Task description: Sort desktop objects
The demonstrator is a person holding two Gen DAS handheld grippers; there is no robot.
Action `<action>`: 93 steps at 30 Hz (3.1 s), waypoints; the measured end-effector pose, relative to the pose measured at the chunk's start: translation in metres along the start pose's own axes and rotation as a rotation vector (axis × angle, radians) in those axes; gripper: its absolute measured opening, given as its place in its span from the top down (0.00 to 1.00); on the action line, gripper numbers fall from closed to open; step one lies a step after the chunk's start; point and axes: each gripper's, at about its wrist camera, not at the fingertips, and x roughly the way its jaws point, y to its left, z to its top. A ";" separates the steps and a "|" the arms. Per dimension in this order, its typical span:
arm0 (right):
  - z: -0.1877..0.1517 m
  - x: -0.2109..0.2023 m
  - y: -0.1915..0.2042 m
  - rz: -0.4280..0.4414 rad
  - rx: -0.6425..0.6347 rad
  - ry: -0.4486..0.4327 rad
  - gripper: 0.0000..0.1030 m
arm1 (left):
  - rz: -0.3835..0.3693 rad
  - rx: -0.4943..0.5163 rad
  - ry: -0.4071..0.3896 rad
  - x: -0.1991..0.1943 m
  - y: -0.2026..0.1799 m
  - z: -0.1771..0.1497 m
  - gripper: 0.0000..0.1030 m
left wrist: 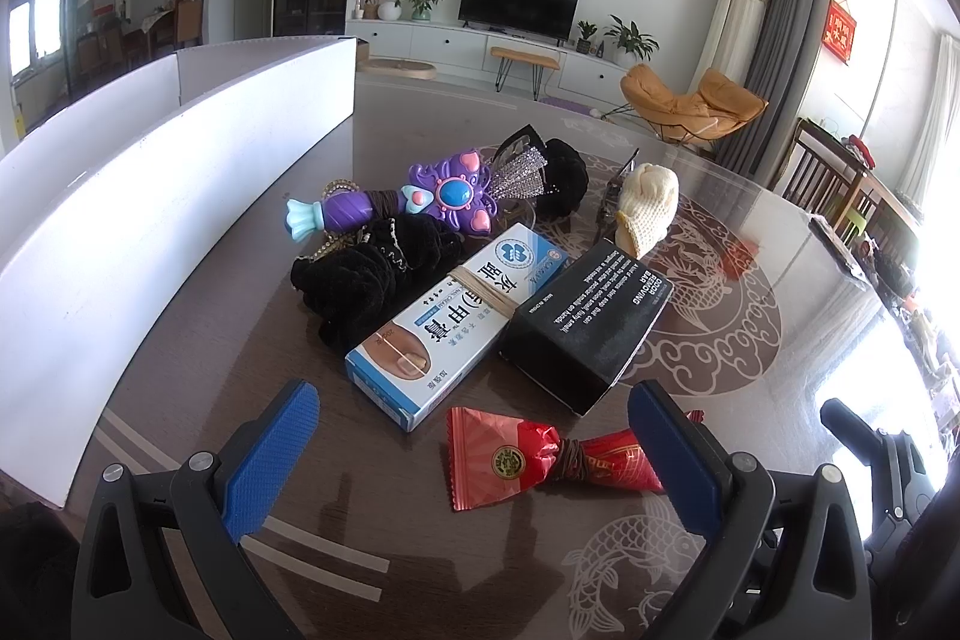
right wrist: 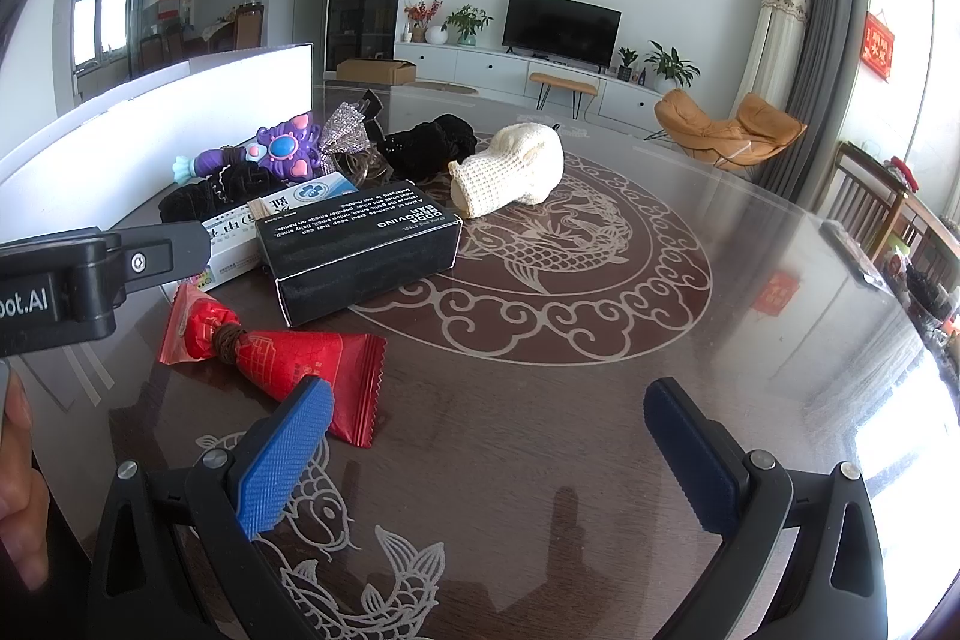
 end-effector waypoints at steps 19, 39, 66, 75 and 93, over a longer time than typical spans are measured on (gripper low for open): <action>0.000 0.000 0.000 0.000 0.000 0.001 0.00 | 0.002 -0.002 0.001 -0.001 0.000 0.001 0.00; 0.000 0.000 0.000 0.001 -0.001 0.001 0.00 | 0.004 -0.004 0.004 0.000 0.000 -0.001 0.00; 0.001 0.000 0.001 0.001 -0.002 0.002 0.00 | 0.004 -0.008 0.023 -0.001 -0.001 -0.002 0.00; -0.003 0.000 0.006 0.005 -0.009 0.009 0.00 | 0.005 -0.012 0.033 -0.003 0.000 -0.001 0.00; -0.002 0.003 0.003 0.028 -0.025 0.030 0.00 | 0.013 -0.025 0.040 -0.003 0.004 0.001 0.00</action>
